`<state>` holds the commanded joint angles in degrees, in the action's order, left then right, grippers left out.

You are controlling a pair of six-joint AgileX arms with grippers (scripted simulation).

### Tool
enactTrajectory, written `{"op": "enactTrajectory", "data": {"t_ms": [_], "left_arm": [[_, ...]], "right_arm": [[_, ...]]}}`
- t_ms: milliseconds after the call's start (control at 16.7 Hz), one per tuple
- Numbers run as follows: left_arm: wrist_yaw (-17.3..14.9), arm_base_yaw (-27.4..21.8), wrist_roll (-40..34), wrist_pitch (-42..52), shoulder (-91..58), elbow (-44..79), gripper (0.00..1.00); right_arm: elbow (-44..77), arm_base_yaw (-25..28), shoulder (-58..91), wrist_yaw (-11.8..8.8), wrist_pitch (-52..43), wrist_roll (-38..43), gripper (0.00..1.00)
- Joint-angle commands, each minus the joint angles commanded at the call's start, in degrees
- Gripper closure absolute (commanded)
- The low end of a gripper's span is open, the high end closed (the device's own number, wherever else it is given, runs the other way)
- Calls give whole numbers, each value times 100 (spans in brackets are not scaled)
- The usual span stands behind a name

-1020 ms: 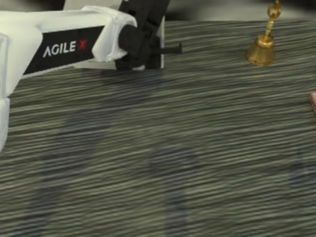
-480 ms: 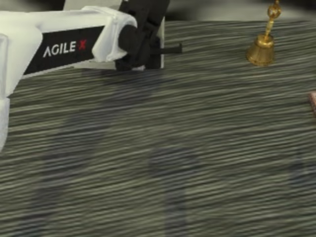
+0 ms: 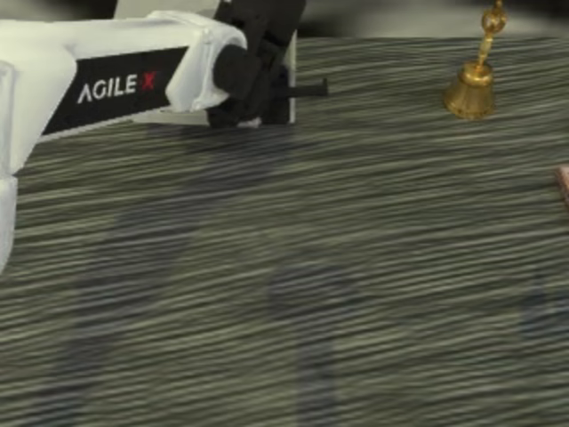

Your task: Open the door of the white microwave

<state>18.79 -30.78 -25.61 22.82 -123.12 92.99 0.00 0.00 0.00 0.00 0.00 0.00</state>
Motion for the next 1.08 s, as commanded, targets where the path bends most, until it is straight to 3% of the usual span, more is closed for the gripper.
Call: {"op": "enactTrajectory", "data": {"t_ms": [540,1080], "left_arm": [[-237,47,329,-272,269,-439,100],[-239,48,332,-273,271,-443,100]], "right_arm": [[0,0,0,0,0,0,0],[0,0,0,0,0,0,0]]}}
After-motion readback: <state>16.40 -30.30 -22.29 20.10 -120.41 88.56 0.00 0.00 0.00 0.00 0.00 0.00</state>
